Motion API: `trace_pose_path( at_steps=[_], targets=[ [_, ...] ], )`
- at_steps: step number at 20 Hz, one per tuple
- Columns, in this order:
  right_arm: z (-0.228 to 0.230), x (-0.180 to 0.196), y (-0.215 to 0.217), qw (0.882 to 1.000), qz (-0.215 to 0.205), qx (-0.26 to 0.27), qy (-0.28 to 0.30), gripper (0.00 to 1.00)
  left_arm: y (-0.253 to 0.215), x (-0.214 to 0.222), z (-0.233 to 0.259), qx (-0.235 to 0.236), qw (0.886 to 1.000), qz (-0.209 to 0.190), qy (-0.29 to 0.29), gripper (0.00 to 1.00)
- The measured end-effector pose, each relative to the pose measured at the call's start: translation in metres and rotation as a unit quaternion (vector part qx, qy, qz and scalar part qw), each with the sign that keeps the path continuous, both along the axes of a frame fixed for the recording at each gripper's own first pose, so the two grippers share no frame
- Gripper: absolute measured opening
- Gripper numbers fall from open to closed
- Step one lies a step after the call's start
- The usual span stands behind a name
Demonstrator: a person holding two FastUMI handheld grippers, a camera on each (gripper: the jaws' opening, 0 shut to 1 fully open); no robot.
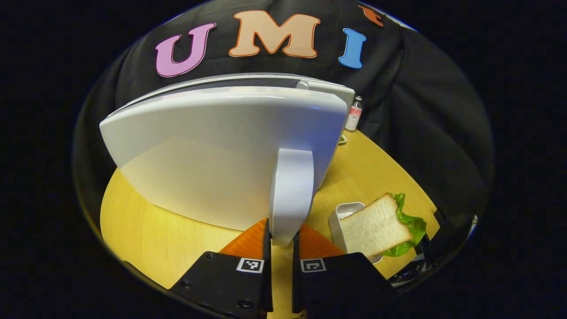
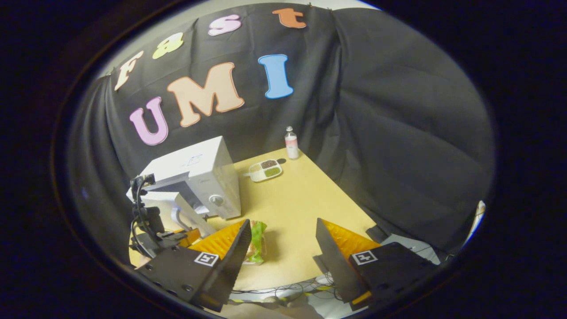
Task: Open the microwave oven with the left hand, put the food in, and close the microwave oven.
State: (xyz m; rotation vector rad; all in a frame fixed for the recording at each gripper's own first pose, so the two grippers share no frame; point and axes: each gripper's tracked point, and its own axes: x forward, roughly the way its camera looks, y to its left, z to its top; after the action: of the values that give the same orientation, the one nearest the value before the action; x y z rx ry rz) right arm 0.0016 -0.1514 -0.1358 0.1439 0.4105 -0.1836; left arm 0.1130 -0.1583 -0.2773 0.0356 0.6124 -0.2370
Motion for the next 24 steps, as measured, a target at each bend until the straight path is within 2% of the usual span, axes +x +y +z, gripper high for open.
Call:
trace_pose_path(
  at_steps=[1, 4, 5, 6, 7, 9, 12, 14, 15, 18, 21, 24],
  targets=[
    [-0.001, 0.002, 0.003, 1.000, 0.007, 0.001, 0.001, 0.93, 0.004, -0.008, 0.000, -0.007, 1.000, 0.012, 0.005, 0.20],
    [-0.006, 0.009, 0.012, 1.000, 0.027, 0.005, 0.006, 0.90, 0.015, -0.030, 0.003, -0.053, 0.998, 0.046, 0.010, 0.27],
    [-0.007, 0.012, 0.016, 0.999, 0.034, 0.009, 0.006, 0.90, 0.022, -0.035, 0.004, -0.057, 0.997, 0.057, 0.010, 0.32],
    [-0.006, 0.014, 0.020, 0.999, 0.040, 0.014, 0.006, 0.93, 0.030, -0.042, 0.004, -0.055, 0.996, 0.067, 0.010, 0.37],
    [-0.007, 0.017, 0.025, 0.999, 0.047, 0.019, 0.005, 0.93, 0.039, -0.048, 0.005, -0.048, 0.996, 0.074, 0.009, 0.48],
    [-0.008, 0.022, 0.035, 0.998, 0.061, 0.027, 0.005, 0.93, 0.052, -0.063, 0.006, -0.037, 0.996, 0.079, 0.008, 0.58],
    [-0.011, 0.028, 0.048, 0.996, 0.085, 0.029, 0.008, 0.89, 0.072, -0.077, 0.009, -0.019, 0.996, 0.089, 0.002, 0.62],
    [-0.015, 0.030, 0.056, 0.995, 0.097, 0.028, 0.014, 0.93, 0.091, -0.088, 0.011, -0.012, 0.994, 0.110, 0.000, 0.73],
    [-0.016, 0.032, 0.060, 0.994, 0.103, 0.031, 0.017, 0.93, 0.099, -0.095, 0.013, -0.010, 0.993, 0.119, -0.002, 0.84],
    [-0.024, 0.033, 0.074, 0.991, 0.122, 0.042, 0.032, 0.93, 0.125, -0.114, 0.014, 0.012, 0.990, 0.144, 0.003, 0.98],
    [-0.038, 0.034, 0.083, 0.988, 0.135, 0.051, 0.057, 0.93, 0.152, -0.134, 0.021, 0.043, 0.985, 0.165, 0.004, 1.00],
    [-0.049, 0.039, 0.086, 0.986, 0.140, 0.056, 0.073, 0.90, 0.181, -0.152, 0.026, 0.050, 0.979, 0.195, 0.007, 1.00]
  ],
)
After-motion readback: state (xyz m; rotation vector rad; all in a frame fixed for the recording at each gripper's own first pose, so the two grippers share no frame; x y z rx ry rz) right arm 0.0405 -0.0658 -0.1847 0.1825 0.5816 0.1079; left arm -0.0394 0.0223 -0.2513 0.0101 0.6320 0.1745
